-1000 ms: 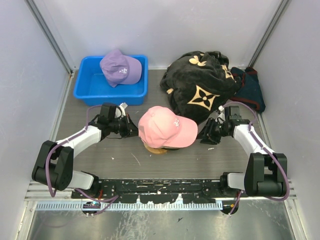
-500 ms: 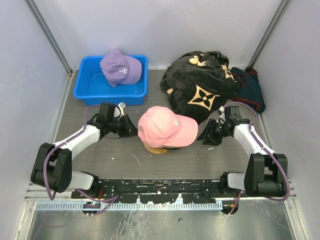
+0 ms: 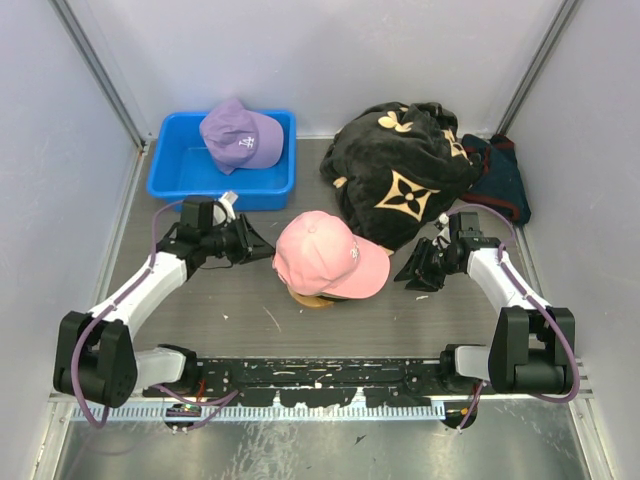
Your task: Stack the hats
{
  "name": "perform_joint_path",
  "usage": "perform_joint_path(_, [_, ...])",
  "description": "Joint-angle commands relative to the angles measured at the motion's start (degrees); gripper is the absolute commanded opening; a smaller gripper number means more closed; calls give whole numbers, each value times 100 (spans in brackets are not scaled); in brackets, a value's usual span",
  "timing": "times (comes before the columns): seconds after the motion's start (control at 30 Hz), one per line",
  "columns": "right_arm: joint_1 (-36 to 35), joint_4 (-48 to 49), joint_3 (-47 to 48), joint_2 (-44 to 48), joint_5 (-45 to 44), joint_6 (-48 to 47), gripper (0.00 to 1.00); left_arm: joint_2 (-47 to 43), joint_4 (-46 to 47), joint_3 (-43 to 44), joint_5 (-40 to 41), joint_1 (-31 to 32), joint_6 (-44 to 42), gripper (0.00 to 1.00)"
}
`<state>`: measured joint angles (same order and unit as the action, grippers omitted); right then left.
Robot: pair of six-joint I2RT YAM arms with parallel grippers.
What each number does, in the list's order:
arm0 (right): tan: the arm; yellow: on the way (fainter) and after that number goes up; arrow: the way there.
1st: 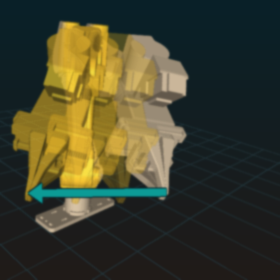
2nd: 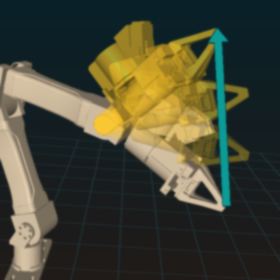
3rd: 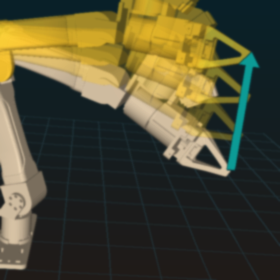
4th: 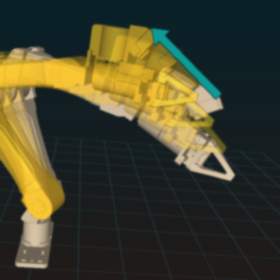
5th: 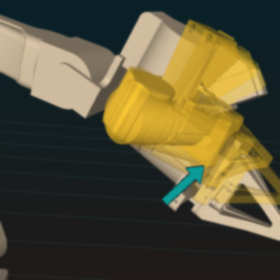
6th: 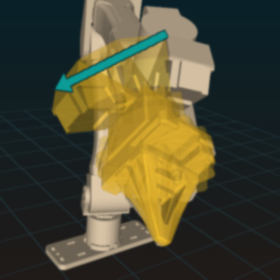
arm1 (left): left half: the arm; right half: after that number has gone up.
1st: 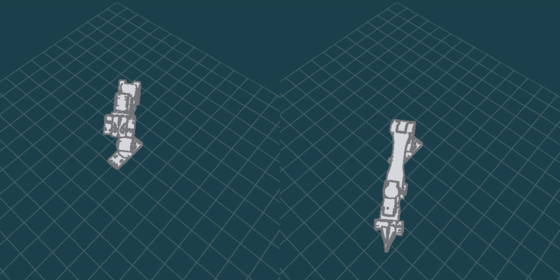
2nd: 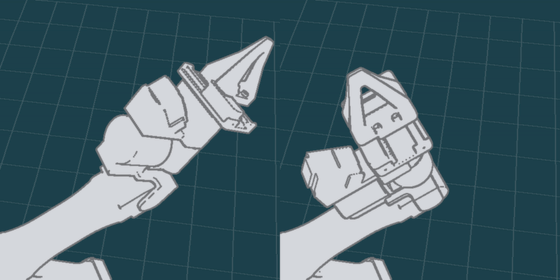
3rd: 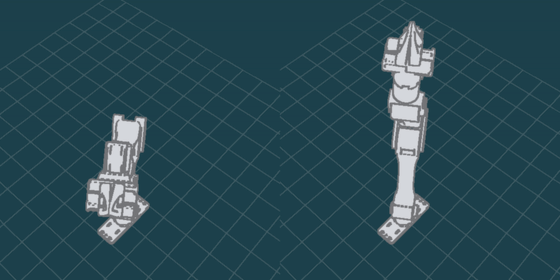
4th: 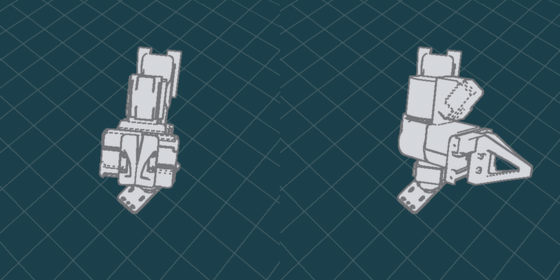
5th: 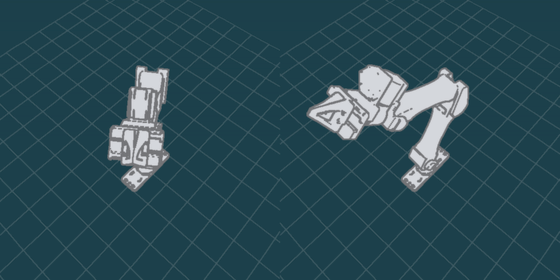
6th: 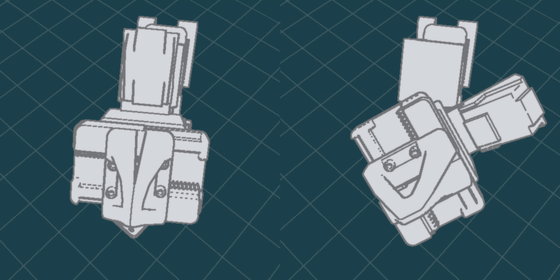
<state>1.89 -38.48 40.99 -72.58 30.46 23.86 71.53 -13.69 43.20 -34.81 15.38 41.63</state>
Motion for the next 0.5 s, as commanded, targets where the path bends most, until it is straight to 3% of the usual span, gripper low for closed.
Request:
perform_joint_path(0.0, [13,33,225,172,20,-101,46,-126,329,-92,-334,-66,272,34])
perform_joint_path(0.3, [13,-2,233,199,22,-118,47,-441,368,-176,-231,-583,485,44])
perform_joint_path(0.47, [13,-10,251,199,47,-127,47,-551,-136,168,118,-845,202,46])
